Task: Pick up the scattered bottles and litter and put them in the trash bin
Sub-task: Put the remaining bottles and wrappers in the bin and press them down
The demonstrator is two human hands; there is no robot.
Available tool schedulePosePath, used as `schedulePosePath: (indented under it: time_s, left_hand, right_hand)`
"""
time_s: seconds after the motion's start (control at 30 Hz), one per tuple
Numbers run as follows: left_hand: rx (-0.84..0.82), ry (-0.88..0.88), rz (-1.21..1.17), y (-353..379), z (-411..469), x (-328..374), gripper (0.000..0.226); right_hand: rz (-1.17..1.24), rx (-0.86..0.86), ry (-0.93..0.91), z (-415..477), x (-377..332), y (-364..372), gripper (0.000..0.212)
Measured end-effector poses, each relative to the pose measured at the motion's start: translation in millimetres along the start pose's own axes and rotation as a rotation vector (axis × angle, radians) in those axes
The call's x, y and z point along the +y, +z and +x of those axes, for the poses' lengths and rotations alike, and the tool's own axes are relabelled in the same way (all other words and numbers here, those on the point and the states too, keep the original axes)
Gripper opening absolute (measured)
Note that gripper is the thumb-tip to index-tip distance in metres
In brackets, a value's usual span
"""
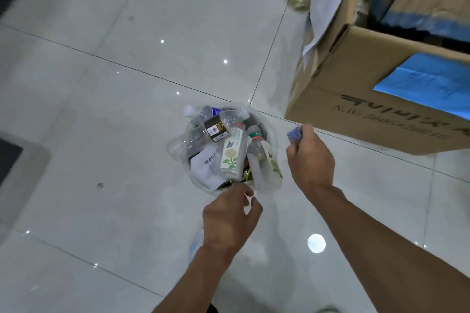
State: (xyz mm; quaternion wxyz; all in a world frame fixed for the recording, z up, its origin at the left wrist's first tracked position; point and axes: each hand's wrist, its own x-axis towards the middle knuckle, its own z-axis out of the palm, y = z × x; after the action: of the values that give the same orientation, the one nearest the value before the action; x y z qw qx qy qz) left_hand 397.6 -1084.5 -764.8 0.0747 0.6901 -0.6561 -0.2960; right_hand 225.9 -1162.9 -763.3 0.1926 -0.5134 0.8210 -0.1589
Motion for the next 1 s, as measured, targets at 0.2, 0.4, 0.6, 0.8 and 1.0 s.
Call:
schedulePosePath:
  time_s: [0.2,0.4,0.6,0.8,1.0]
  left_hand:
    - [0.103,-0.028,-0.012,-45,28,-28,0.012]
    - [0.119,-0.109,-0.034,-58,41,-57,0.009]
    - [0.114,-0.180,-0.061,-57,51,-80,0.020]
    - [0.076,-0.152,-0.054,-56,60,-90,0.026]
    - [0.123,-0.054,-0.008,-55,70,-79,0.029]
  right_hand:
    - [-0.212,-0.069,-0.318,5,-61,10,0.018]
    - [-0.211,0.038,-0.703,-19,-79,43,0.015]
    - [-0.493,-0.232,-0.896,-25,-89,88,0.028]
    - [-0.667,-0.426,-0.760,-27,-82,108,0.051]
    - [-0.597,-0.376,-0.728,-23,-79,101,0.054]
